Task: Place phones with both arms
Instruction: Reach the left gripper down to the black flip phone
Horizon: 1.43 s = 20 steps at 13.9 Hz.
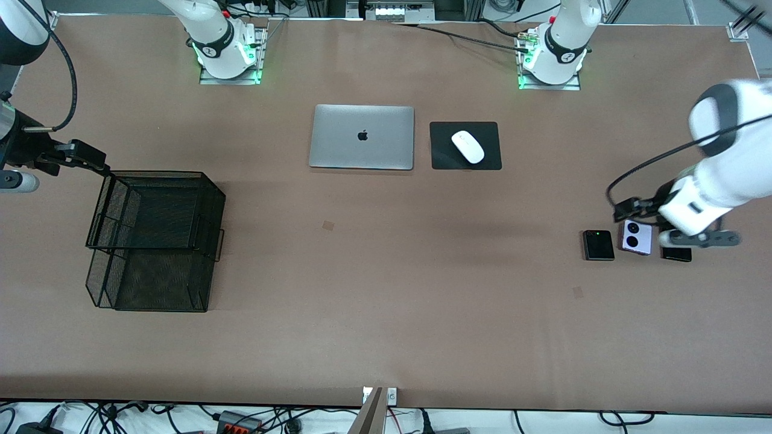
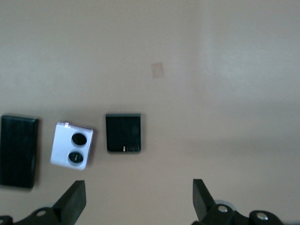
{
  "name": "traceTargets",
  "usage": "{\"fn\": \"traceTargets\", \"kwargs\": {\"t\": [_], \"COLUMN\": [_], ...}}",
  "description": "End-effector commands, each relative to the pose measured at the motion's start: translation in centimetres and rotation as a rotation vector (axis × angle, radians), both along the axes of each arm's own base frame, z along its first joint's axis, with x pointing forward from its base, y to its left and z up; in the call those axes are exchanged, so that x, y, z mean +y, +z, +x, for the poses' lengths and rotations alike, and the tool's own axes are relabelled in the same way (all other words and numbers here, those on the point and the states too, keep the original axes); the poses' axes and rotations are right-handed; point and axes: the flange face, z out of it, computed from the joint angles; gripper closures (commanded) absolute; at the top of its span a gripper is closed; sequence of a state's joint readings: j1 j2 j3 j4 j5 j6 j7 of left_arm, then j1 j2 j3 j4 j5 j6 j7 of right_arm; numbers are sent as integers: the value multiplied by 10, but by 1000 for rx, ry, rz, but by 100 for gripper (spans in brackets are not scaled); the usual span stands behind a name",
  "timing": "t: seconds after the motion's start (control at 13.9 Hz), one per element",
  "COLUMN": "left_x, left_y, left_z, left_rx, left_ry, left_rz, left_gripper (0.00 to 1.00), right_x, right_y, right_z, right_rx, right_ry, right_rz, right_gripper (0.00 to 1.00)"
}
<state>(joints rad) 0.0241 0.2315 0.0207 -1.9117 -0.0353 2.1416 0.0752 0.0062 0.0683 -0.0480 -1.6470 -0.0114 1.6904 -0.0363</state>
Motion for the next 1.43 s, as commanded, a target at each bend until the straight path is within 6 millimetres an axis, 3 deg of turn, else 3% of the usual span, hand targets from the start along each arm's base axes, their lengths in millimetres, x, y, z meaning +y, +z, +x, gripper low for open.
{"fn": "traceTargets", "kwargs": {"t": [0.0,0.22,0.57,0.72,0.79,1.0,1.36], "left_x": [2,4,20,44,47,46,35], "left_y": [-42,-97,-165,-174,-175,-191,-199], "left_z": [-9,-2,0,-4,-4,-5,-6], "left_rx": [3,20,3,13,15,34,47], "left_ry": [-61,-143,-108,-68,-63,-39,-24], "left_rz": [18,16,11,9,7,-10,-22], "left_gripper": [0,0,0,0,0,0,0], "right_x": [-1,-1,-3,-3,-3,-3,-5], "right_y": [5,6,9,8,9,8,8], "right_z": [-7,-8,-10,-10,-10,-10,-10], "right_rx": [-10,-9,-15,-14,-15,-14,-14], "right_ry": [3,3,-2,-6,-6,-6,-3], "right_rz": [-12,-12,-10,-7,-7,-6,-7], "right_gripper": [0,0,0,0,0,0,0]}}
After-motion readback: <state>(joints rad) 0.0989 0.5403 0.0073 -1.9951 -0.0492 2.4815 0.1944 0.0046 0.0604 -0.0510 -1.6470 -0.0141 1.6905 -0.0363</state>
